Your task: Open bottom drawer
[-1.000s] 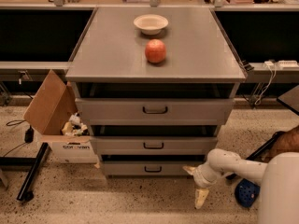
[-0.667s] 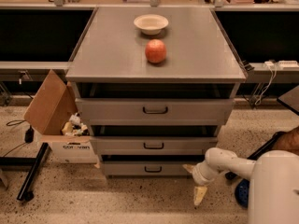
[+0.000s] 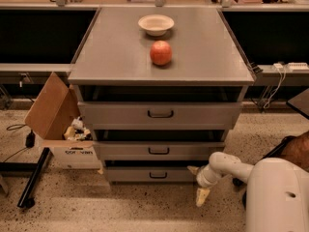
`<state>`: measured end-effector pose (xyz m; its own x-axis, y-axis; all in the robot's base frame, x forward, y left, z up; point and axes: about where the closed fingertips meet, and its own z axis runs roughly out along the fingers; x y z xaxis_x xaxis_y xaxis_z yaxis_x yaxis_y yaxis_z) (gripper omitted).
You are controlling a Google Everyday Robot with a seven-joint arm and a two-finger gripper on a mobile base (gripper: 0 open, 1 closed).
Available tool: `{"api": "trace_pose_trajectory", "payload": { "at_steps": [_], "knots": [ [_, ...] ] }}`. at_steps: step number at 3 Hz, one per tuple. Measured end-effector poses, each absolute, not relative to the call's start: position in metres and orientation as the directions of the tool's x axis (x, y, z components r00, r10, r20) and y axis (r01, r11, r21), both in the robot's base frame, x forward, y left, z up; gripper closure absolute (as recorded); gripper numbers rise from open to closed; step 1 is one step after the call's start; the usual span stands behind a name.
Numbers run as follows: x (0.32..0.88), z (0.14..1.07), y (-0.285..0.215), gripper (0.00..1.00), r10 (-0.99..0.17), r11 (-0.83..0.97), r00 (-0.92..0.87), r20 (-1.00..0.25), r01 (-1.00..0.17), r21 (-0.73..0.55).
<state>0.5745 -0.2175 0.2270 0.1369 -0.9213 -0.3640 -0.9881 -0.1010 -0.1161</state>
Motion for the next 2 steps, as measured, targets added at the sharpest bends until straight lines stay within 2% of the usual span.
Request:
{"api": "trace_pose_trajectory", "payload": {
  "at_steps": [2],
  "knots": [
    [0.599, 0.215, -0.198, 0.00, -0.911, -0.080, 0.134, -0.389, -0.985, -0.152]
  ]
}}
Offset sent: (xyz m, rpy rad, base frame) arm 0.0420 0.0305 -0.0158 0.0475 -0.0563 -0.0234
